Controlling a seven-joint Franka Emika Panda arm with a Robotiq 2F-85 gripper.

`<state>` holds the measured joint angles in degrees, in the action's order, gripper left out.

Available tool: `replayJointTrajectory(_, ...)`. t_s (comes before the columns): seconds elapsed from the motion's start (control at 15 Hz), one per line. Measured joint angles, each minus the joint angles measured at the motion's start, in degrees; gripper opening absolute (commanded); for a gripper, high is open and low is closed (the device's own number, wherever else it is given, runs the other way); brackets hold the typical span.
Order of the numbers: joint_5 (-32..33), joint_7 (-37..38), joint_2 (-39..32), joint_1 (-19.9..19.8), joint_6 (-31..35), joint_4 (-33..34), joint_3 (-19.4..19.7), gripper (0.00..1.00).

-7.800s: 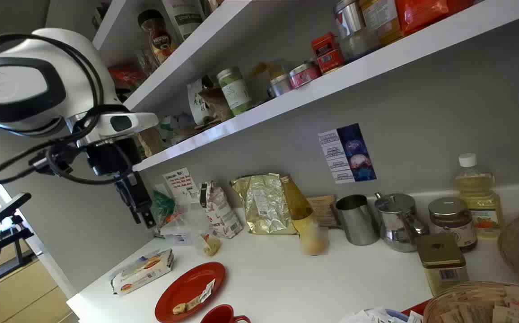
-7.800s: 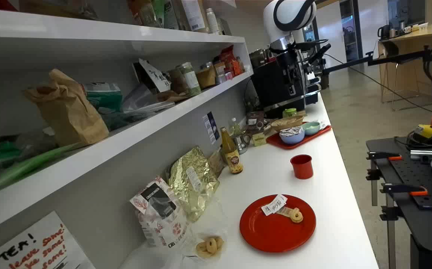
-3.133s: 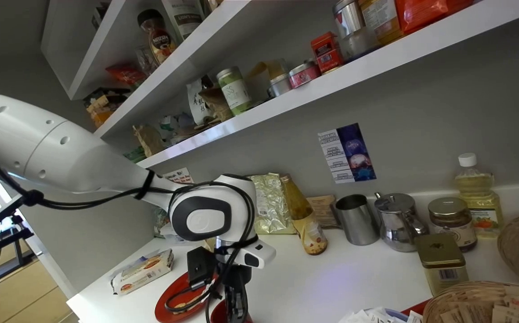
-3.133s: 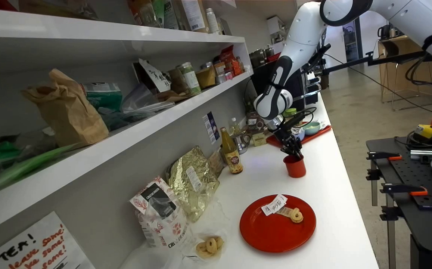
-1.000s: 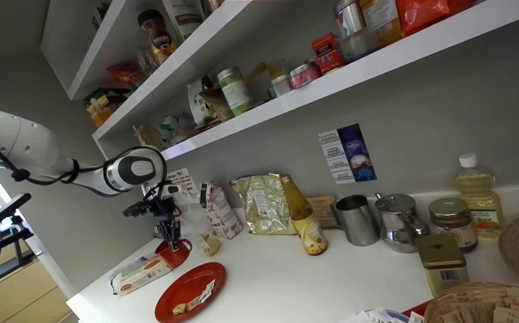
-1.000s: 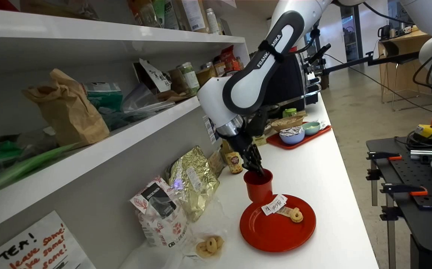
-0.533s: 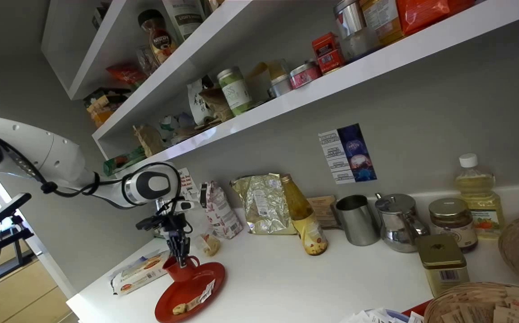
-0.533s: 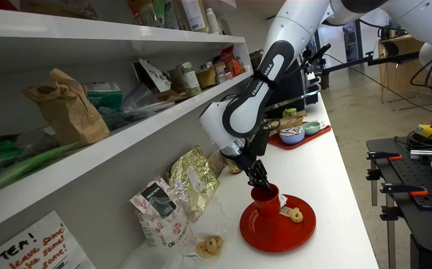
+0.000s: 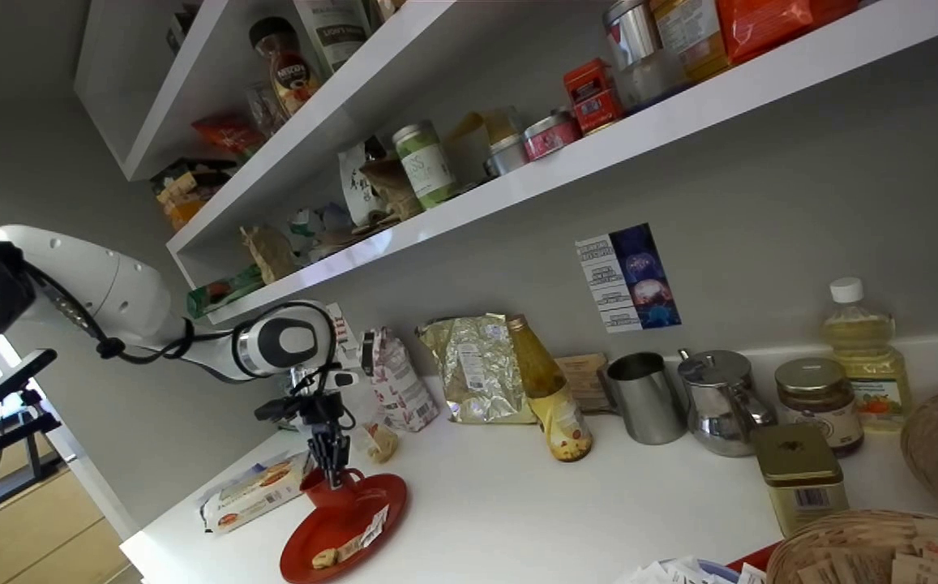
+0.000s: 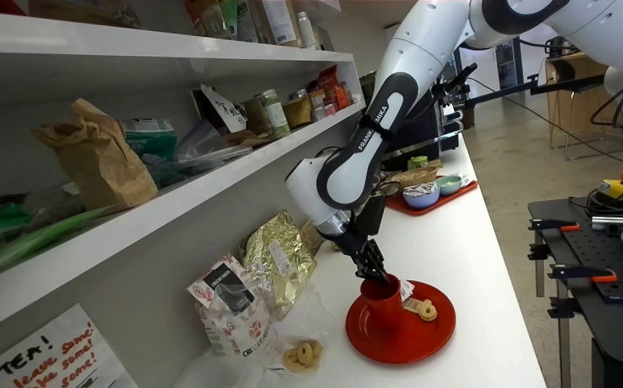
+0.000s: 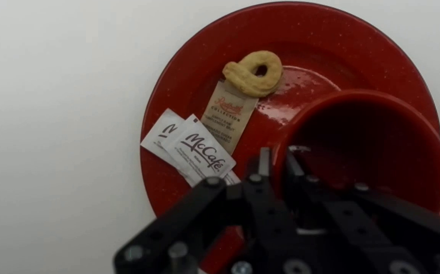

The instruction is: Put the cup on the plate

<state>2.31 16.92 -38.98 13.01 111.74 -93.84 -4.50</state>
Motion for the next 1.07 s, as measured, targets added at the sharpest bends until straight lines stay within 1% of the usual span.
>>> replayJointTrajectory(0.53, -1.4, 0.0, -3.0, 0.0, -1.8, 2.4, -0.6, 0.02)
replayJointTrajectory(1.07, -4.2, 0.0, -3.6, -0.3, -1.9, 3.6, -0.5, 0.02)
